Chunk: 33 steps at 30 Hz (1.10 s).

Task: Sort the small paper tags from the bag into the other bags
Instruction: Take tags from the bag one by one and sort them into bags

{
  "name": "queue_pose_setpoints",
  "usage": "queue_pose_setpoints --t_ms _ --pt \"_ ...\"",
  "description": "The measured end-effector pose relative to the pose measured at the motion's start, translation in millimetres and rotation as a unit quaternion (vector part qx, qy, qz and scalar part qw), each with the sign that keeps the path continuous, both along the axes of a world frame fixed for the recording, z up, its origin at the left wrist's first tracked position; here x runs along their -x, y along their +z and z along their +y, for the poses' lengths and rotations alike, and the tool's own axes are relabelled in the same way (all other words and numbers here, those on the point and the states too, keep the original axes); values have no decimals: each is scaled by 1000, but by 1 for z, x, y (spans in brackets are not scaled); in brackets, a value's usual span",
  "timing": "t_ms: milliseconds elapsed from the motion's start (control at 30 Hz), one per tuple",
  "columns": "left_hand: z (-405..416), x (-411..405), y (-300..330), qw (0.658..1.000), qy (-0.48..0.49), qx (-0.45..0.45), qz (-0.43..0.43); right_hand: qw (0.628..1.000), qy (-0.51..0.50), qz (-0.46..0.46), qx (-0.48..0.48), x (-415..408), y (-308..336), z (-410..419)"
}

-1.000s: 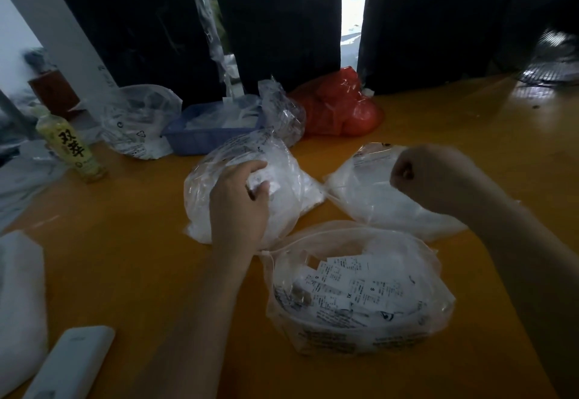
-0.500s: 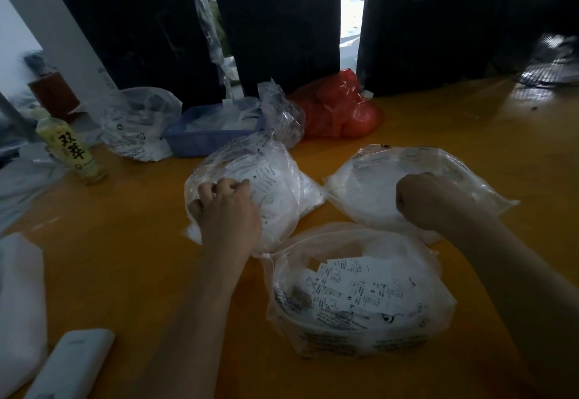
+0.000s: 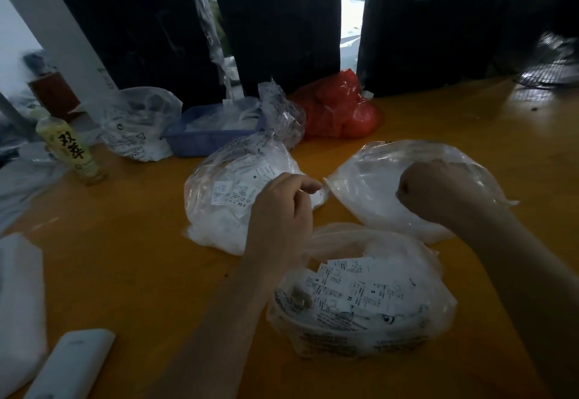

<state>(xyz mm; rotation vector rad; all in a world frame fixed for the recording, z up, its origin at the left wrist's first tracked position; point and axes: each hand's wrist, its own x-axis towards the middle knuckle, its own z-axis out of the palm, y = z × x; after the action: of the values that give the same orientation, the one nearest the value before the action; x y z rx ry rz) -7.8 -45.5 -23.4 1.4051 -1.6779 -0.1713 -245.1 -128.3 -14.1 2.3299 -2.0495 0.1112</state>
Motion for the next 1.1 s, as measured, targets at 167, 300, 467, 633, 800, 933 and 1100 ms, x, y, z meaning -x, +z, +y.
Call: queue_pose_setpoints --t_ms 167,300,467,633,800,933,1100 --pt "6 11 2 988 -47 -109 98 996 49 -73 -19 0 36 21" --pt "7 15 7 953 -87 -186 224 938 95 -319 -100 -4 51 38" --pt "9 17 9 889 -182 -257 332 870 167 -430 -174 -17 60 56" --pt "10 15 11 865 -184 -223 410 843 188 -456 -217 -28 60 64" --pt "11 12 14 878 -133 -212 408 838 168 -493 -161 -32 60 65" --pt "12 12 16 879 -125 -218 406 887 183 -414 -92 -36 52 61" --pt "12 7 20 861 -147 -244 422 907 194 -368 -59 -37 48 58"
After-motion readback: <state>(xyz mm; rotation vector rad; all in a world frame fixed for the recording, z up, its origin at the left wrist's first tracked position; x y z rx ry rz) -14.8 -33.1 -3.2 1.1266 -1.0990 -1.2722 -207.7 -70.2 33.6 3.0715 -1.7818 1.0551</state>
